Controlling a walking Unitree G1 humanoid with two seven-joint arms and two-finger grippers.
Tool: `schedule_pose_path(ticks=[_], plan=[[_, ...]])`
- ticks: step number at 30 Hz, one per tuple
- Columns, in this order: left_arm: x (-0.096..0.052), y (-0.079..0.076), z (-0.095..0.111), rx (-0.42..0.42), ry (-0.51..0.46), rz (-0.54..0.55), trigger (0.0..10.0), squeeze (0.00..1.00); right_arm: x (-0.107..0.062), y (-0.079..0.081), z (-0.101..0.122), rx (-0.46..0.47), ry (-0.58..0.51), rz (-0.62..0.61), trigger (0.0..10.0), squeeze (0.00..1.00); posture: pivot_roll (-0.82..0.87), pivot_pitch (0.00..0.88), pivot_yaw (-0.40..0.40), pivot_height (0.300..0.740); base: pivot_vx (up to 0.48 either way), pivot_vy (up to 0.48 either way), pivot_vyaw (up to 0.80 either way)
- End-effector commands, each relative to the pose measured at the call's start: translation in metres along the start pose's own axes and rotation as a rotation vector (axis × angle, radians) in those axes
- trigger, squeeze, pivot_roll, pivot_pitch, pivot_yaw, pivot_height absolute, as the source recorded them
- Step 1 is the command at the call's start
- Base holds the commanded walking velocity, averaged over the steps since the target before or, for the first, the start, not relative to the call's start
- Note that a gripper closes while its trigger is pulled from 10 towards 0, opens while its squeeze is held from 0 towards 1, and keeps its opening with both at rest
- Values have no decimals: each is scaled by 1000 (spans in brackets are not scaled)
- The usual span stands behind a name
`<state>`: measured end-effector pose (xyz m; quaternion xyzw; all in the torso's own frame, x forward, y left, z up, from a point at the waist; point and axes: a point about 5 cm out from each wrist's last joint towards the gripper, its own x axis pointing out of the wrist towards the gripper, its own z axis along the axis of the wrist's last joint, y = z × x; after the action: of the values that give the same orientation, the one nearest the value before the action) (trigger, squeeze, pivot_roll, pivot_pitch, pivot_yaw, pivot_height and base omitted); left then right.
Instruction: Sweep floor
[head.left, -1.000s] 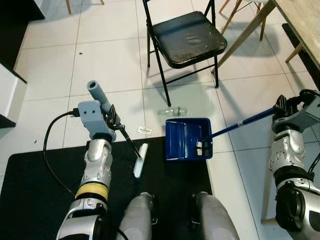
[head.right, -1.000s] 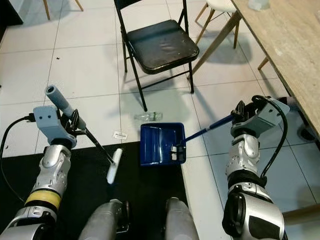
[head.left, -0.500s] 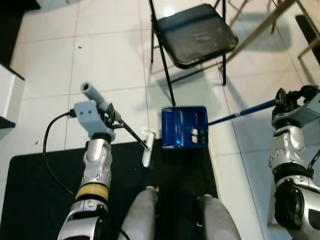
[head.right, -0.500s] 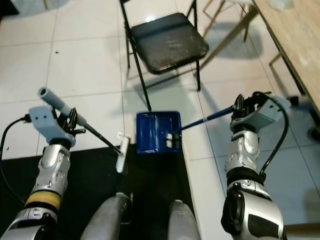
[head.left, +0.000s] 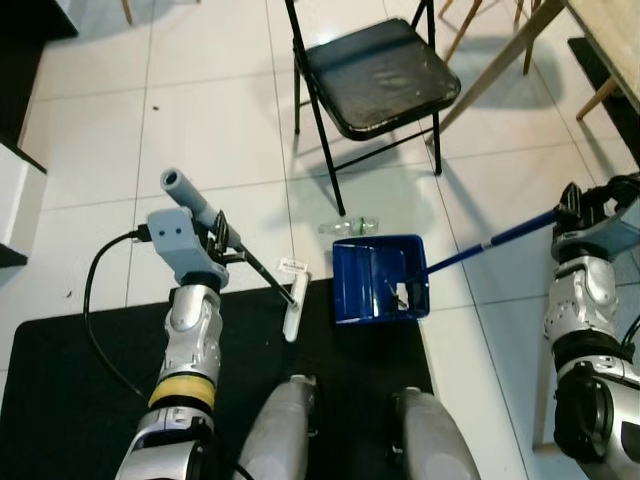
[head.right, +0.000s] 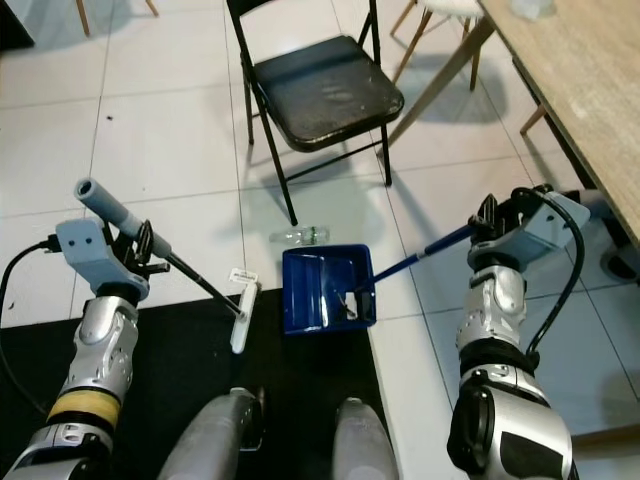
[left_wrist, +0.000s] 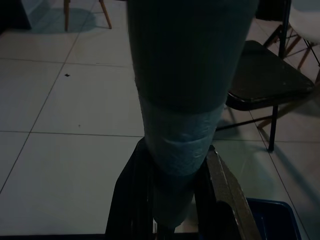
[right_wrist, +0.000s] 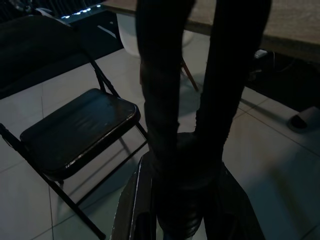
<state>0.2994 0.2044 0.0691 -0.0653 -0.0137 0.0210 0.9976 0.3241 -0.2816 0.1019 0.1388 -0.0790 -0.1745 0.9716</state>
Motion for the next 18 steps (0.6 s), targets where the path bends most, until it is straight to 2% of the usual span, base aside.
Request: schedule_pose_path(ticks=[1, 14, 18], plan=[[-1, 1, 6, 8, -39, -1, 10000, 0, 1, -5, 4, 14, -23, -23, 10000, 0, 1, 196, 12, 740, 465, 0, 0], [0, 6, 8, 3, -46, 39, 10000, 0, 0, -6, 3, 16, -19, -25, 10000, 0, 1, 197, 11, 740, 450, 0, 0], [2, 15, 9, 25, -37, 115, 10000, 0, -2, -6, 1, 19, -16, -28, 10000, 0, 1, 198, 12, 740, 0, 0, 0]])
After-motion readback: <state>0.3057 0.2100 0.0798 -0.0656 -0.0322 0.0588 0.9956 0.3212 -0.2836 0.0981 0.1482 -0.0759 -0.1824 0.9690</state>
